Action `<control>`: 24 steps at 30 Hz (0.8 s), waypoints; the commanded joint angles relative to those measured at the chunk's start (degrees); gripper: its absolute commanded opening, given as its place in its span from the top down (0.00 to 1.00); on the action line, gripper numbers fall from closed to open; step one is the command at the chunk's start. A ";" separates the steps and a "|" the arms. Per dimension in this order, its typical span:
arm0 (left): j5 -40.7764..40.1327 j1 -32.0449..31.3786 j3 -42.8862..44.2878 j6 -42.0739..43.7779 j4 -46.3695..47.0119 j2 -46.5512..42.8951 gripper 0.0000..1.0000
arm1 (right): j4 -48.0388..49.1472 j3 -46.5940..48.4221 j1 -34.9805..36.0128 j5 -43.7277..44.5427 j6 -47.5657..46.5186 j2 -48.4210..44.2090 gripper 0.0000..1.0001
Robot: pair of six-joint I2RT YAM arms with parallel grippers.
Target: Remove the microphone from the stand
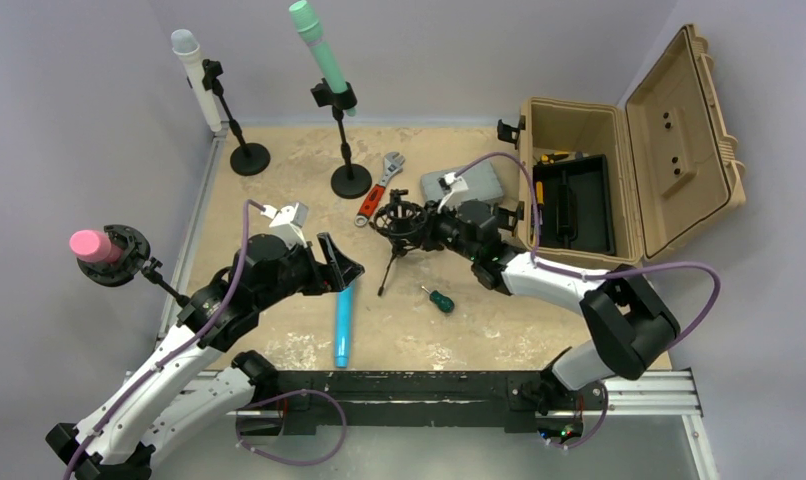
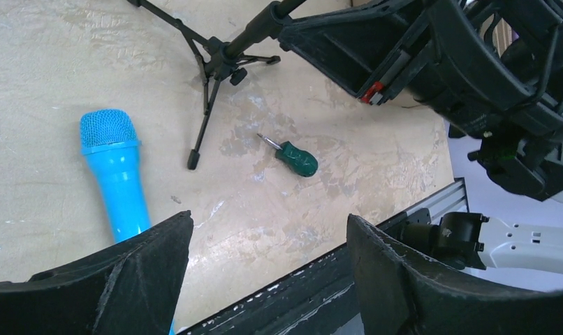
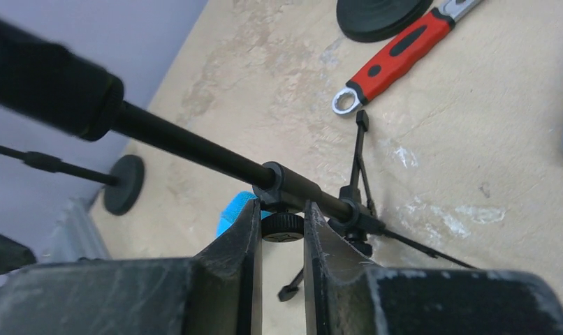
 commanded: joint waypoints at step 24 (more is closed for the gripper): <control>-3.77 -0.23 1.05 0.63 0.54 -1.60 0.21 | -6.36 -3.53 12.38 22.90 -9.30 -9.16 0.51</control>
